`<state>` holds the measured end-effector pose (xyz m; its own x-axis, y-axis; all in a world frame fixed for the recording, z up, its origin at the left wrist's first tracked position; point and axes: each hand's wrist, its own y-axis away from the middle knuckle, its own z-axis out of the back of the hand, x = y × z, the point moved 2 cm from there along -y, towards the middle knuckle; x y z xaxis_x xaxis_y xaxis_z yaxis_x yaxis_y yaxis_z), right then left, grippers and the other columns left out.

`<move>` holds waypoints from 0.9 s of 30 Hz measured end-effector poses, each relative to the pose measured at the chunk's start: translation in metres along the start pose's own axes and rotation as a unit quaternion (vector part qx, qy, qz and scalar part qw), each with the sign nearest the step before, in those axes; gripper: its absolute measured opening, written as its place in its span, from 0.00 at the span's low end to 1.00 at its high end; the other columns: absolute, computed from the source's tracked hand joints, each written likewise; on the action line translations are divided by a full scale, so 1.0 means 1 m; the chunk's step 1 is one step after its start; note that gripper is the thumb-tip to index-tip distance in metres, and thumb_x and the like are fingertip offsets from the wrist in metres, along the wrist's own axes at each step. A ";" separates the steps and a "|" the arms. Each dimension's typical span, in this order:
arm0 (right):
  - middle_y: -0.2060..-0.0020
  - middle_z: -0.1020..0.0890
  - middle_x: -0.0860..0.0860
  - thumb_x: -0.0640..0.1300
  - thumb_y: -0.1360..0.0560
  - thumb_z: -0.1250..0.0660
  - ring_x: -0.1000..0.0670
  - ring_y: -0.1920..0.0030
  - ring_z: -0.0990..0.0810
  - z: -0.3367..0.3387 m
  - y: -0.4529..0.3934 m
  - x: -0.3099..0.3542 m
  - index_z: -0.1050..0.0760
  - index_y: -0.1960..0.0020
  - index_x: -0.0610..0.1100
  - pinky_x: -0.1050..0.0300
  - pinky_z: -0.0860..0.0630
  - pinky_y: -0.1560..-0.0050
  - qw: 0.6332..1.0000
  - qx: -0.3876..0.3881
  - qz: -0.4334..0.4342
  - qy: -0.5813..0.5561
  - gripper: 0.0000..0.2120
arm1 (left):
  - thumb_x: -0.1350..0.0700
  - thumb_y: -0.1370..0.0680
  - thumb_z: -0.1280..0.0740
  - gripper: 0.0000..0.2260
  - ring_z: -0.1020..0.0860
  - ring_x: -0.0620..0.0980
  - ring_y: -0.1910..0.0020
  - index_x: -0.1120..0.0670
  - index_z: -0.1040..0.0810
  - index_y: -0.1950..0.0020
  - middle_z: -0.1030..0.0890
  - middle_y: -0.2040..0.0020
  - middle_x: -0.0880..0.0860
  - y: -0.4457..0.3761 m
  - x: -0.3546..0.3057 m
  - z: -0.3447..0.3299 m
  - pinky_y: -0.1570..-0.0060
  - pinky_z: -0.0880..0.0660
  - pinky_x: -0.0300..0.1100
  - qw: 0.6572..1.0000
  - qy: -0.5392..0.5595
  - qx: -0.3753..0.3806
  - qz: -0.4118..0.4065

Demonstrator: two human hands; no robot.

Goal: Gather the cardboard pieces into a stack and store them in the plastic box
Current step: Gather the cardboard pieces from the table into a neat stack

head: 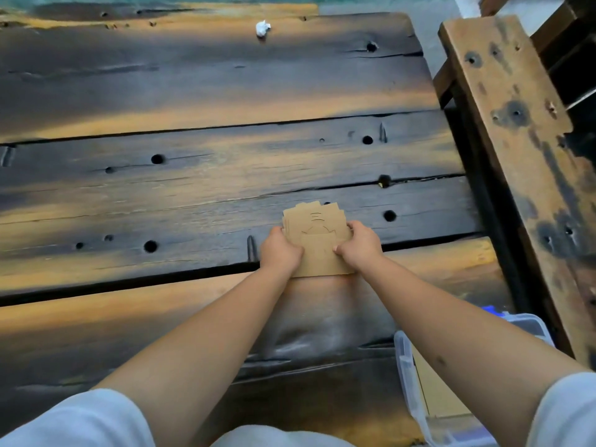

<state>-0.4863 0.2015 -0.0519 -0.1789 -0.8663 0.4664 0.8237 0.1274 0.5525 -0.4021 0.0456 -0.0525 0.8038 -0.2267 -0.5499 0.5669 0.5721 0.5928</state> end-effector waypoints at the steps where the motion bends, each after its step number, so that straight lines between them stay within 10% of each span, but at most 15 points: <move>1: 0.37 0.24 0.44 0.43 0.32 0.26 0.43 0.37 0.26 -0.001 -0.002 0.001 0.30 0.32 0.46 0.56 0.31 0.42 1.000 0.005 -0.003 0.007 0.29 | 0.58 0.30 0.33 0.17 0.23 0.57 0.46 0.54 0.28 0.42 0.19 0.46 0.56 -0.002 -0.001 0.000 0.57 0.30 0.40 1.000 -0.003 -0.001 0.017; 14: 0.44 0.21 0.46 0.41 0.33 0.24 0.44 0.44 0.22 -0.005 0.024 -0.013 0.28 0.43 0.47 0.45 0.24 0.42 0.992 0.091 -0.007 -0.087 0.22 | 0.60 0.30 0.28 0.14 0.21 0.55 0.50 0.55 0.27 0.46 0.20 0.46 0.56 0.011 0.013 0.011 0.48 0.23 0.47 0.990 0.086 0.106 0.032; 27: 0.51 0.21 0.56 0.40 0.31 0.26 0.53 0.50 0.21 -0.051 0.144 0.002 0.32 0.37 0.54 0.64 0.29 0.55 0.979 0.101 0.166 -0.070 0.27 | 0.60 0.29 0.26 0.19 0.22 0.50 0.48 0.54 0.25 0.40 0.20 0.44 0.52 0.104 0.109 0.080 0.45 0.27 0.42 0.994 0.067 0.046 -0.068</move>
<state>-0.3406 0.1933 -0.0067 -0.0038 -0.6883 0.7254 0.7288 0.4948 0.4734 -0.2411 0.0169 -0.0034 0.6905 -0.1871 -0.6987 0.6882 0.4672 0.5550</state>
